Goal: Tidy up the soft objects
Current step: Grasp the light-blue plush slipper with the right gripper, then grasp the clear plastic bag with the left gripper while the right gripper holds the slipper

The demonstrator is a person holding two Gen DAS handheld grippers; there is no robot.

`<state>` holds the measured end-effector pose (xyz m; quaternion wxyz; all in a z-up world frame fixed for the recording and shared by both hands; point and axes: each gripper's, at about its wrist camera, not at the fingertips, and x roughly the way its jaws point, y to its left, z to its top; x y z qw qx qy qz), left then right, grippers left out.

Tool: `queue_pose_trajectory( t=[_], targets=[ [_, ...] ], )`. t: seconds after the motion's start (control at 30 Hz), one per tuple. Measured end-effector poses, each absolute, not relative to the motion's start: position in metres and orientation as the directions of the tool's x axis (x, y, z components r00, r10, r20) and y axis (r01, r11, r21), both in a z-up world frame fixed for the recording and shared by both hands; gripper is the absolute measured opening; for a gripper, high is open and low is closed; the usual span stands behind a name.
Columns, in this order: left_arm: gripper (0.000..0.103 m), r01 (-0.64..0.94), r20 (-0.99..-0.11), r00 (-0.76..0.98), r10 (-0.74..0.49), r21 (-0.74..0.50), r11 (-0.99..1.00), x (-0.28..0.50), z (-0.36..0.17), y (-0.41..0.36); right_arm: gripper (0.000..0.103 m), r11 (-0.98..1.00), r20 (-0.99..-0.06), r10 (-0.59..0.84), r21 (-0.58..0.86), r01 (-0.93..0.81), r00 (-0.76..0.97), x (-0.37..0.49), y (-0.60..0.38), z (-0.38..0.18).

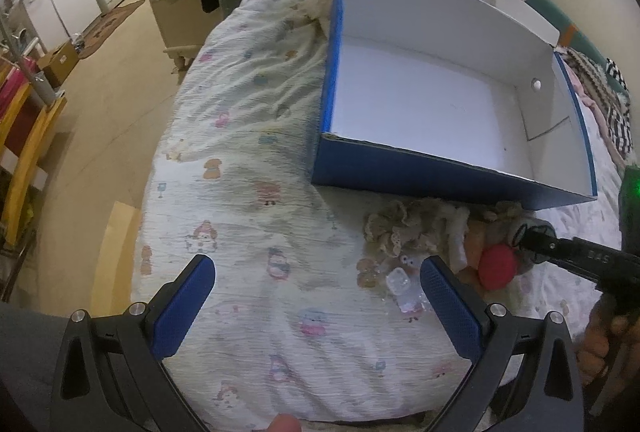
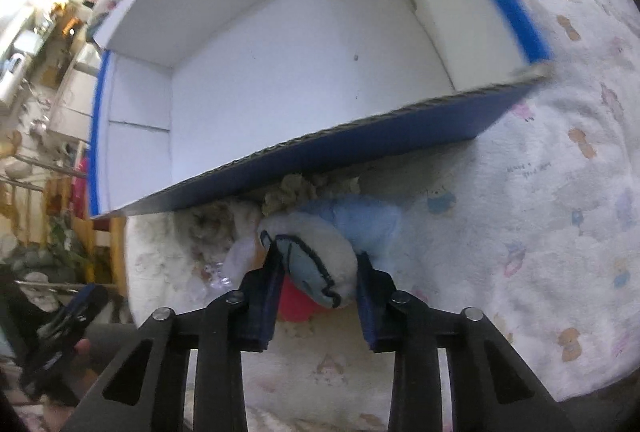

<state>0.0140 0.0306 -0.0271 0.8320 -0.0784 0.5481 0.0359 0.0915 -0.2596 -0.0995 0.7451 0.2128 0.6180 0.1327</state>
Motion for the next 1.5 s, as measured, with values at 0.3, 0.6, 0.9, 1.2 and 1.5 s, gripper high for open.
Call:
queue_pose_trajectory(
  t=[0.3,0.6,0.9,1.2,1.5],
  targets=[
    [0.102,-0.146,-0.917,0.398,-0.012,-0.076,0.986,0.021,-0.032,0.024,0.035,0.763,-0.742,0.581,0.640,0.095,0.335,0.060,-0.305,-0.061],
    [0.093,-0.194,-0.937,0.348,-0.020,-0.092,0.977,0.031,-0.050,0.031,0.035,0.749,-0.716,0.603,0.660,0.058,0.353,0.066,-0.302,-0.051],
    [0.066,-0.201,-0.959,0.226,-0.171,-0.217,0.955,0.045,-0.083,0.021,0.035,0.774,-0.745,0.589,0.631,0.047,0.313,0.068,-0.294,-0.058],
    [0.064,-0.193,-0.979,0.061,-0.193,-0.201,0.960,0.065,-0.128,0.000,0.035,0.777,-0.752,0.582,0.626,0.061,0.309,0.066,-0.301,-0.062],
    [0.021,-0.171,-0.967,0.068,-0.246,-0.255,0.952,0.063,-0.118,0.011,0.035,0.778,-0.748,0.595,0.628,0.023,0.293,0.067,-0.291,-0.061]
  ],
)
